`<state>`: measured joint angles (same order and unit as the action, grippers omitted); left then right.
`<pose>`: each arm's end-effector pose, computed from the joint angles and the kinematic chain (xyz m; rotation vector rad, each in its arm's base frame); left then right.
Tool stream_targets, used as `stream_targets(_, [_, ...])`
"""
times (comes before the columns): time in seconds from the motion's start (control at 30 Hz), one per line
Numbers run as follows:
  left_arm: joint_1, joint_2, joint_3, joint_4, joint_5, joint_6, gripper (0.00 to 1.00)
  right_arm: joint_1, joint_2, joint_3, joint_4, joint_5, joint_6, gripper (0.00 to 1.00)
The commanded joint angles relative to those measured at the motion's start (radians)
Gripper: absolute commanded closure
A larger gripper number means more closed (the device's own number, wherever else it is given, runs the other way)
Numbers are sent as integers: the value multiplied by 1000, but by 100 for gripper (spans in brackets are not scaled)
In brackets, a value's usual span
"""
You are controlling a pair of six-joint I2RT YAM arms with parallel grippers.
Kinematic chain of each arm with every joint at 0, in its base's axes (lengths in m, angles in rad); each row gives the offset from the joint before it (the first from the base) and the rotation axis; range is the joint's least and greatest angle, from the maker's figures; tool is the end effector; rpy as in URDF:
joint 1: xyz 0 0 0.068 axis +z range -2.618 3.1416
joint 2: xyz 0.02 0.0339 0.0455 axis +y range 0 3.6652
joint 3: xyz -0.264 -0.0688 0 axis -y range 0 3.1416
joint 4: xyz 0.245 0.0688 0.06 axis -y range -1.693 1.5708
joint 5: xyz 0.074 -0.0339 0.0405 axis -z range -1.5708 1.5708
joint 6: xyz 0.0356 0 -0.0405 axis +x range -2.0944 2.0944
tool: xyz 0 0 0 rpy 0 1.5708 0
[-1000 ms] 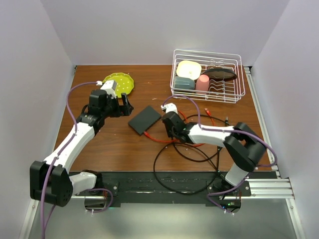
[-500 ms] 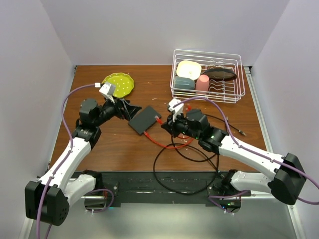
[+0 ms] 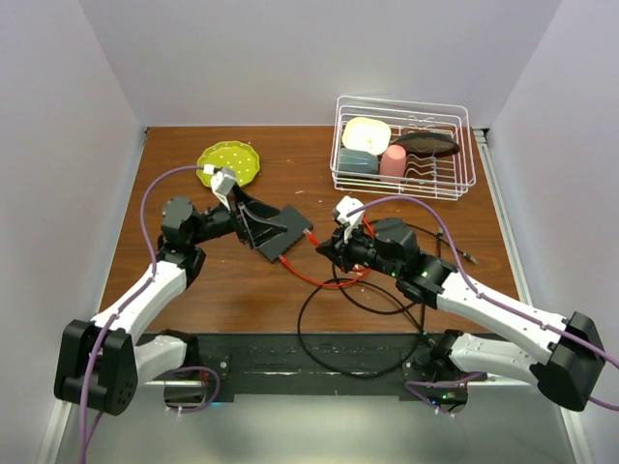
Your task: Insert the plug into the switch port
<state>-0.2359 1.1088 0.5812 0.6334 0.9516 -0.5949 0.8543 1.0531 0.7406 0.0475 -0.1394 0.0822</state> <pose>0.2250 -0.0839 0.2883 0.5583 1.5746 -1.3338 0.1581 0.1890 0.2961 -0.8108 1.7249 0.7755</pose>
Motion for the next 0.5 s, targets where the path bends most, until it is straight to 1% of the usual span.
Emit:
stream_targets(0.0, [-42, 49, 31, 109, 96, -49, 23, -3, 7, 3, 106, 20, 31, 100])
stream_targets(0.13, [-77, 66, 26, 108, 72, -39, 25, -3, 44, 31, 126, -6, 42, 100])
stream_targets(0.27, [-83, 104, 46, 94, 56, -39, 31, -4, 67, 52, 161, -42, 48, 100])
stream_targets(0.3, [-85, 109, 57, 88, 56, -37, 34, -3, 79, 62, 163, -46, 51, 100])
stream_targets(0.33, [-85, 114, 58, 84, 55, -37, 36, -3, 84, 65, 163, -55, 51, 100])
stream_targets(0.43, [-86, 125, 52, 66, 36, -17, 37, -3, 93, 74, 155, -71, 57, 100])
stream_targets(0.47, [-88, 132, 52, 36, 17, -7, 37, -3, 90, 71, 161, -63, 65, 100])
